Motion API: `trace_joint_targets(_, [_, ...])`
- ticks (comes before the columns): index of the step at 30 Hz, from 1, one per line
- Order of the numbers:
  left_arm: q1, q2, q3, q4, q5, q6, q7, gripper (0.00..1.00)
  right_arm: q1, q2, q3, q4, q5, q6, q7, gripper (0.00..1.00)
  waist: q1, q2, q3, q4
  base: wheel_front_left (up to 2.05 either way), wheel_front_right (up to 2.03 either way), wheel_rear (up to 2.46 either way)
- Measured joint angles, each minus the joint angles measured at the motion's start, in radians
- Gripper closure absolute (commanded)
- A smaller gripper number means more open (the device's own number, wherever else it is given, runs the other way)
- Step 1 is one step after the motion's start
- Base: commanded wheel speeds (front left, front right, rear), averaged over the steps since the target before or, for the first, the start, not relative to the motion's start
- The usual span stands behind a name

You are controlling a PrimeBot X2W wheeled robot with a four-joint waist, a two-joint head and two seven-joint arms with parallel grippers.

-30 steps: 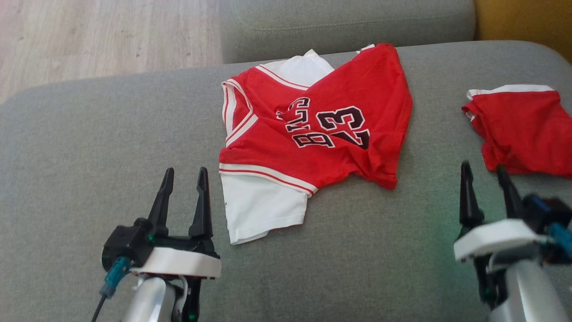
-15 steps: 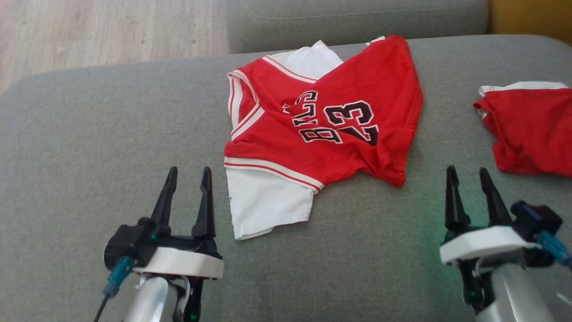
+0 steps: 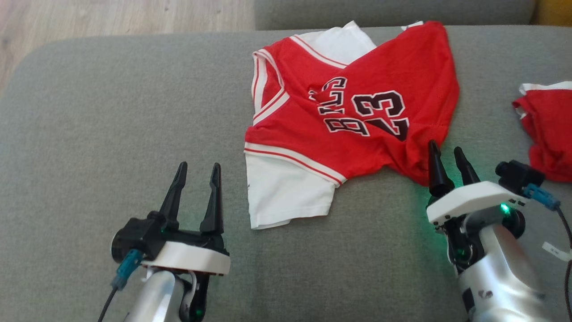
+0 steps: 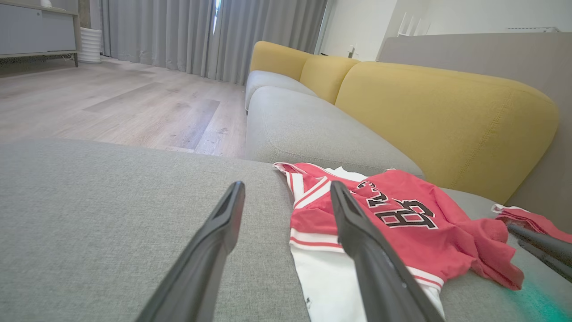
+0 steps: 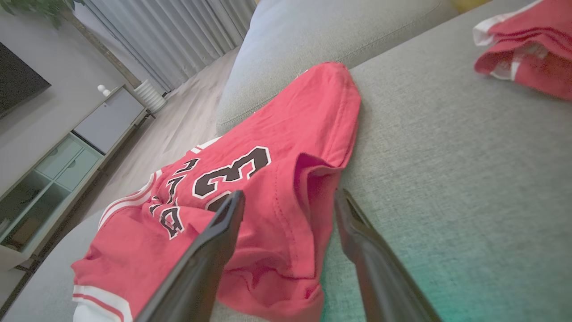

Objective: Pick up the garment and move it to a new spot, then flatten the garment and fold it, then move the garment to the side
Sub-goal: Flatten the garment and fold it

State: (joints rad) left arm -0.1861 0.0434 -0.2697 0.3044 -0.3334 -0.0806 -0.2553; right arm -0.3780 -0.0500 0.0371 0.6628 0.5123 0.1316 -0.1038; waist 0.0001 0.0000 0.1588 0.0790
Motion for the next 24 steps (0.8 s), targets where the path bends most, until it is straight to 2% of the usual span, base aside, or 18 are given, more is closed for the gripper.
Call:
trace_joint_targets(10, [-0.021, 0.000, -0.017, 0.005, 0.000, 0.001, 0.000, 0.00, -0.101, -0.030, 0.042, 0.127, 0.090, 0.000, 0.005, 0.00, 0.0000, 0.0000, 0.035, 0.027, 0.00, 0.00, 0.00])
trace_joint_targets(11, [-0.021, 0.000, -0.017, 0.006, 0.000, 0.001, 0.000, 0.00, -0.107, -0.032, 0.050, 0.136, 0.097, 0.000, 0.001, 0.07, 0.0000, 0.0000, 0.037, 0.028, 0.00, 0.00, 0.00])
trace_joint_targets(12, [-0.021, 0.000, -0.017, 0.007, 0.000, 0.001, 0.000, 0.00, -0.112, -0.032, 0.059, 0.142, 0.103, 0.000, -0.003, 0.29, 0.0000, 0.0000, 0.040, 0.029, 0.00, 0.00, 0.00])
trace_joint_targets(13, [-0.021, 0.000, -0.017, 0.007, 0.000, 0.001, 0.000, 0.00, -0.117, -0.034, 0.067, 0.149, 0.108, 0.000, -0.003, 0.61, 0.0000, 0.0000, 0.042, 0.030, 0.00, 0.00, 0.00])
trace_joint_targets(14, [-0.022, 0.000, -0.017, 0.007, 0.000, 0.001, 0.000, 0.00, -0.122, -0.037, 0.077, 0.156, 0.114, 0.000, -0.003, 0.98, 0.0000, 0.0000, 0.043, 0.030, 0.00, 0.00, 0.00])
trace_joint_targets(19, [-0.022, 0.000, -0.016, 0.013, 0.000, 0.001, 0.000, 0.00, -0.138, -0.071, 0.116, 0.188, 0.126, 0.000, -0.033, 1.00, 0.0000, 0.0000, 0.040, 0.024, 0.00, 0.00, 0.00])
trace_joint_targets(24, [-0.022, 0.000, -0.012, 0.015, 0.000, 0.002, 0.000, 0.00, -0.150, -0.120, 0.115, 0.218, 0.085, 0.000, -0.054, 1.00, -0.0001, 0.0000, 0.024, 0.009, 0.00, 0.00, 0.00])
